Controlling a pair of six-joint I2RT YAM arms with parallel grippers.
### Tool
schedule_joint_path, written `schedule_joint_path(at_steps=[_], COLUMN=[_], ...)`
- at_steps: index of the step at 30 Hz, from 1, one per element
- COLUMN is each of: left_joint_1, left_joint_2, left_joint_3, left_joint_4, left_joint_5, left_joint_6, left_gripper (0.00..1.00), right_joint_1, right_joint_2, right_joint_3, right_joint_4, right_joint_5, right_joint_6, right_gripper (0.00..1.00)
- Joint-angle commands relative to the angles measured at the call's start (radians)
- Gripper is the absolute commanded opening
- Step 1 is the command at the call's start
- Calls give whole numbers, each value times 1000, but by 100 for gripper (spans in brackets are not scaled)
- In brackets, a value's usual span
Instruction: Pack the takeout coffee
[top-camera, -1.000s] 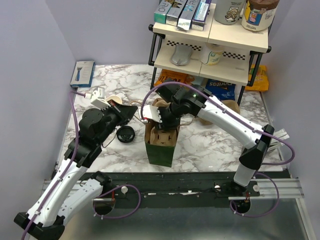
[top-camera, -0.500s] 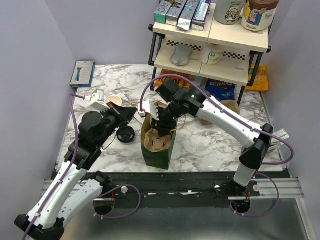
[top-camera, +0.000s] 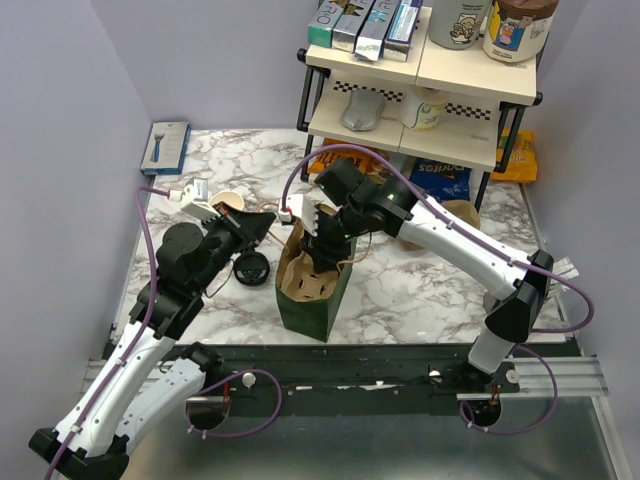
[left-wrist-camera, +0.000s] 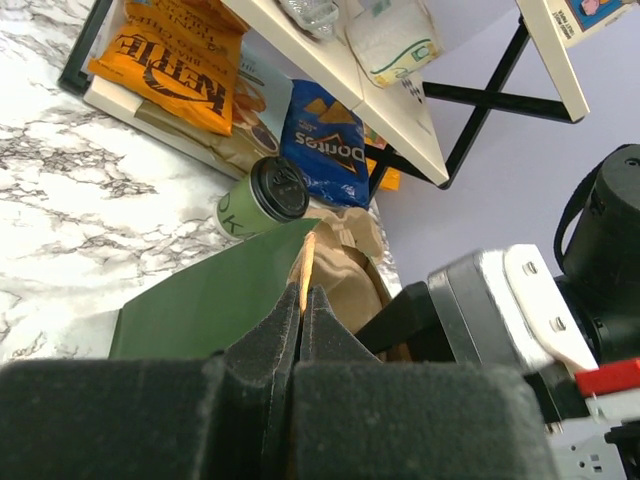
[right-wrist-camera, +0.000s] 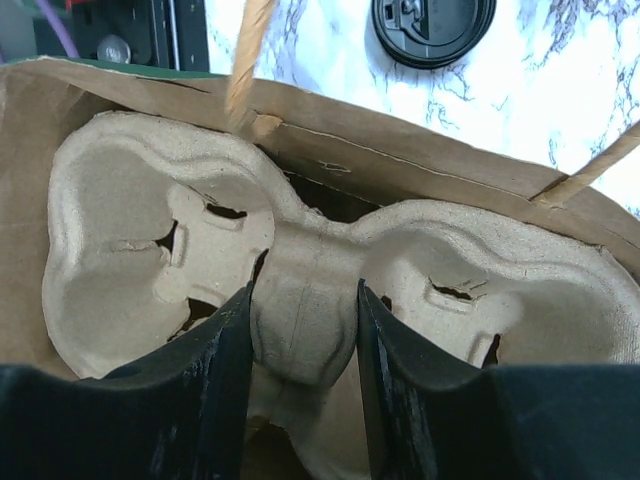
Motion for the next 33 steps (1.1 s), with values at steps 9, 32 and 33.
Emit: schedule_joint_path(at_steps=[9,32,33], left_joint_1=[-7,-12,-13], left_joint_2=[9,26,31], left_joint_3=[-18,-47,-47], left_joint_4=[65,85,86], left_joint_5=[44,-20,-23], left_joint_6=[-9,-28,-26], left_gripper=[0,0,0], right_joint_1=[2,19,19], right_joint_2=[-21,-113,-111], right_joint_3=[-113,-291,-291], right_joint_4=[68,30,16], right_joint_5=[-80,-243,-244], right_joint_6=[79,-159,-204], right_gripper=[41,33,32])
